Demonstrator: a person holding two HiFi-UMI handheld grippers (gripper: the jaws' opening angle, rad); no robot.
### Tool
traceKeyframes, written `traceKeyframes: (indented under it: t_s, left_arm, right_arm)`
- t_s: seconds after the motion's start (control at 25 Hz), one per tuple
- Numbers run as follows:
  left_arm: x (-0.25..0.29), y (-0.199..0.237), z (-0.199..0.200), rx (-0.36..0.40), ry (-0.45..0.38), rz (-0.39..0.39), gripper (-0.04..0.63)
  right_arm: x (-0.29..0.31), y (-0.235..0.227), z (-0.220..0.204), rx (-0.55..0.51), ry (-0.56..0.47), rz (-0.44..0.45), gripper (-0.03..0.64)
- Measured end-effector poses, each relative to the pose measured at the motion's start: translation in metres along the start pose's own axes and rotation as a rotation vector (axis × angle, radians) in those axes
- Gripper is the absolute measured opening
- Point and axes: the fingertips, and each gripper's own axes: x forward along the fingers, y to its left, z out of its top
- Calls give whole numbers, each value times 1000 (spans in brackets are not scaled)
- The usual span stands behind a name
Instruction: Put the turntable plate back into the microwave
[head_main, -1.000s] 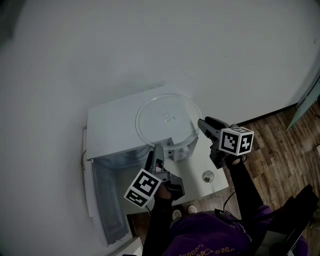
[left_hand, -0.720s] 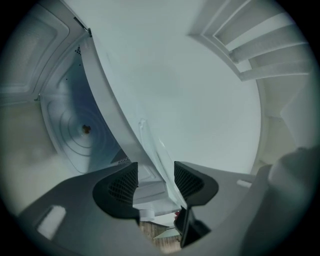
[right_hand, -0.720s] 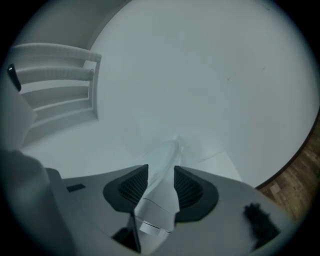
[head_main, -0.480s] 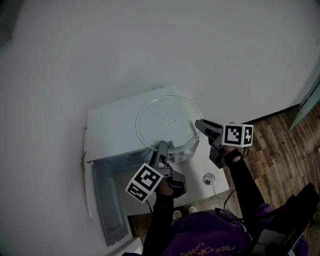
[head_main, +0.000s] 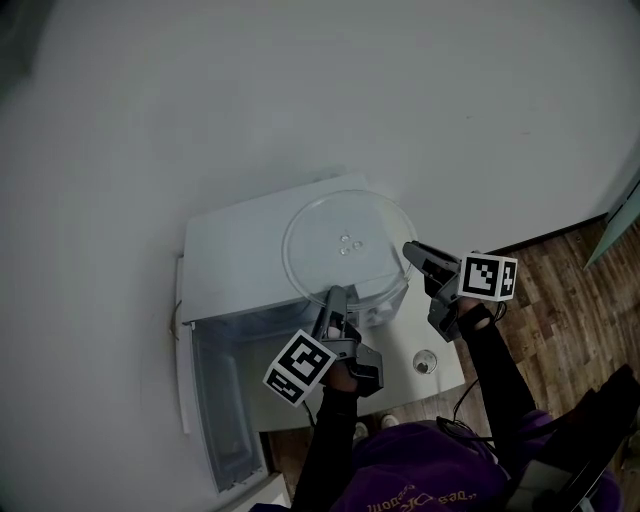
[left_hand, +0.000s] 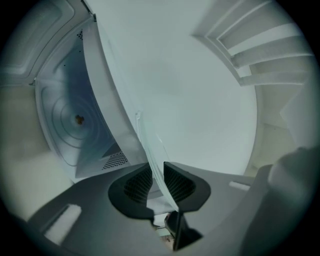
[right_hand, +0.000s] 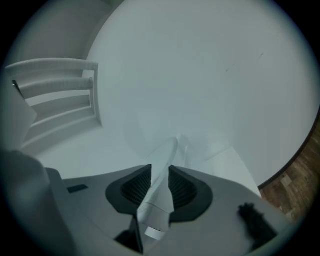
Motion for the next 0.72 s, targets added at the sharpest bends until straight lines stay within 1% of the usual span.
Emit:
traceKeyframes:
  t_s: [0.08,0.28,0.48,0.56,0.72]
  left_arm:
    - [0,0,-2,-17,3,-23,75]
    - [-3,-2,-5,-13,0,-56,72]
    - [-7,-5,-5,-42,-16,-106,67]
    - [-9,-9,-4,-31,-27,-116,69]
    - [-16,-20,2,16,-46,-137,73]
  right_arm:
    - [-2,0,1,0,-7,-6,112]
    - [-6,0,0,4,-25,-14,106]
    - [-11,8,3,-15,-55,-11,103]
    - [-12,13,7,-29,-65,-7,101]
    - [-15,28,12,-66,-80,4,101]
